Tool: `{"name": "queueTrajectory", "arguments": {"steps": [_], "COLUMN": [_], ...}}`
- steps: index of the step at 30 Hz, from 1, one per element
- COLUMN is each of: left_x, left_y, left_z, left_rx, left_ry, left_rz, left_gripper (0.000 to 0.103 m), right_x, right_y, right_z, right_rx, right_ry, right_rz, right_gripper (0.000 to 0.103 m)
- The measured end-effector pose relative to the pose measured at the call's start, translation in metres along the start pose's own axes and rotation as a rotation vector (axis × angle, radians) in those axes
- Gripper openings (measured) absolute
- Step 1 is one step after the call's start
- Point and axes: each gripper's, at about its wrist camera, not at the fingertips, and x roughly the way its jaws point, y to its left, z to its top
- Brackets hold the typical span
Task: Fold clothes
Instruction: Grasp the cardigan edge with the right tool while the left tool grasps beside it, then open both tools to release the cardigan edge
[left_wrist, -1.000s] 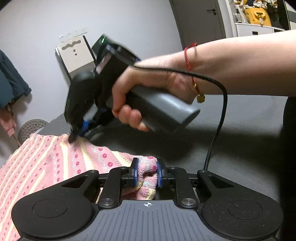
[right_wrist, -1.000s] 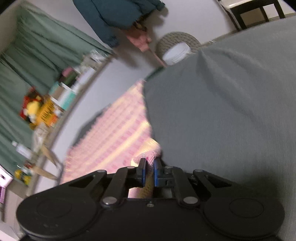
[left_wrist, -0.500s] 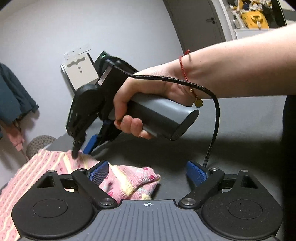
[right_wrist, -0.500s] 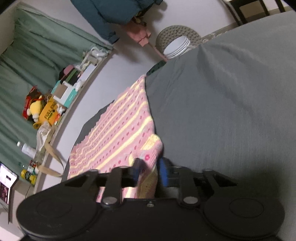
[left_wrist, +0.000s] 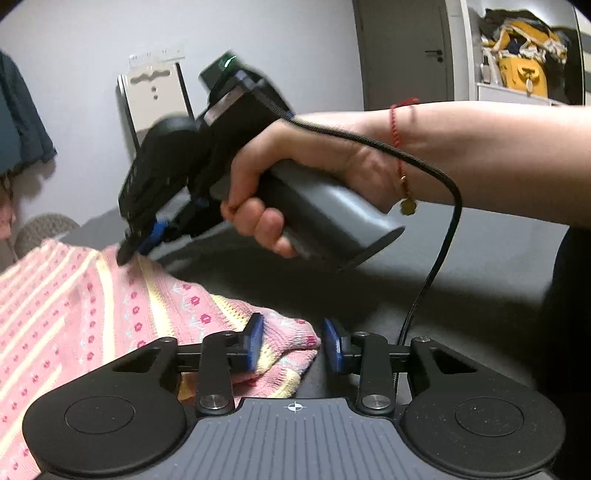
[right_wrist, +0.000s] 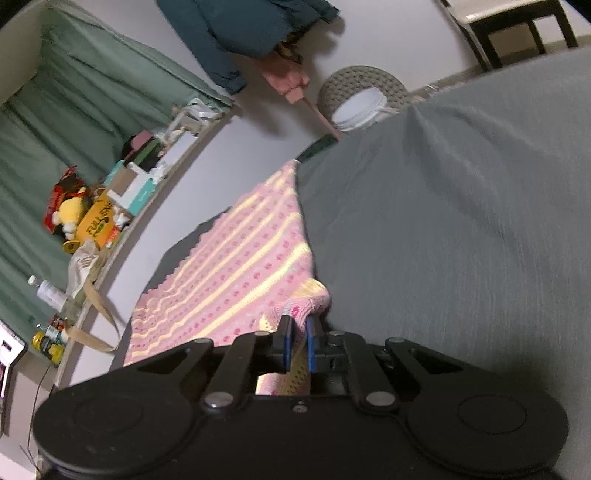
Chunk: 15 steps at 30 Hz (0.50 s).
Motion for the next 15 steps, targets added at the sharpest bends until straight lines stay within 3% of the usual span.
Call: {"name": "queueTrajectory", "arguments": {"steps": [3,4,5,8,15], "left_x": [-0.001,-0.003,-0.006,-0.021,-0.076], "left_y": [-0.008,-0.01,-0.011,-0.002,0.049], "left_z": [-0.001,-0.002,-0.001,-0.002,0.001], "left_rx": [0.021,0.024,0.017,-0.026,-0.1], "left_ry": [-0.014,-0.018,-0.024,-0.055,-0.098], "left_rz": [0.067,0.093,0.126,0.195,0.341], "left_gripper": [0.07,0.089,0.095,0.095,0.096], "right_x": [0.0,-0.001,-0.003,-0.01,-0.024], "right_y": [-0.003,-0.002,0.0,0.004,0.008], "right_z": [-0.001,0.0,0.001,0.002,0.007], "right_rx": [0.041,0.046,0.044,0.025,0.001], "right_ry": [0.007,0.008,-0.001,-0.038,-0.134], "right_rz": [-0.001,0.001,0.001,-0.001,-0.035], "right_gripper": [0.012,0.017,0.026,0.04,0.048]}}
